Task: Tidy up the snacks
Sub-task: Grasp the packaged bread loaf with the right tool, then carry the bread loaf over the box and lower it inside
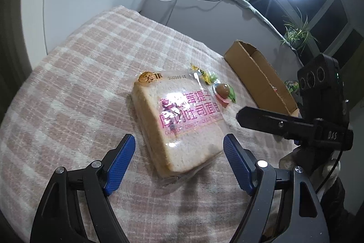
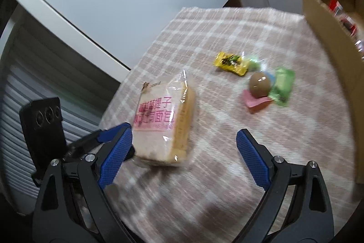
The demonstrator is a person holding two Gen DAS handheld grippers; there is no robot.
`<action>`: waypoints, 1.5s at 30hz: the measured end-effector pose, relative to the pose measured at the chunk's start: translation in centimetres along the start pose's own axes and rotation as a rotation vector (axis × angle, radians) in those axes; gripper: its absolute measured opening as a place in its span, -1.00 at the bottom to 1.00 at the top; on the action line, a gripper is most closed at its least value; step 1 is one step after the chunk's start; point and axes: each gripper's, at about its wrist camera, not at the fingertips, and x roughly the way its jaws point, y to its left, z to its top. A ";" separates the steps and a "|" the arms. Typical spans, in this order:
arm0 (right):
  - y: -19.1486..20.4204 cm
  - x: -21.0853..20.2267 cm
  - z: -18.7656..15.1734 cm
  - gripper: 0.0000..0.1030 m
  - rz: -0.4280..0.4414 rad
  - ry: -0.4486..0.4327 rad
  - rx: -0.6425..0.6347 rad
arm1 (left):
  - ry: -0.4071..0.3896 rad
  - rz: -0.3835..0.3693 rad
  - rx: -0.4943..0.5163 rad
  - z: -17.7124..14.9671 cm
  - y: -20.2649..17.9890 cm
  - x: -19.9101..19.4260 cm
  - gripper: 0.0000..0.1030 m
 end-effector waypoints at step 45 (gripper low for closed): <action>-1.4 -10.8 -1.1 -0.22 -0.017 -0.160 0.031 | -0.058 -0.168 0.224 2.2 -11.4 0.6 0.01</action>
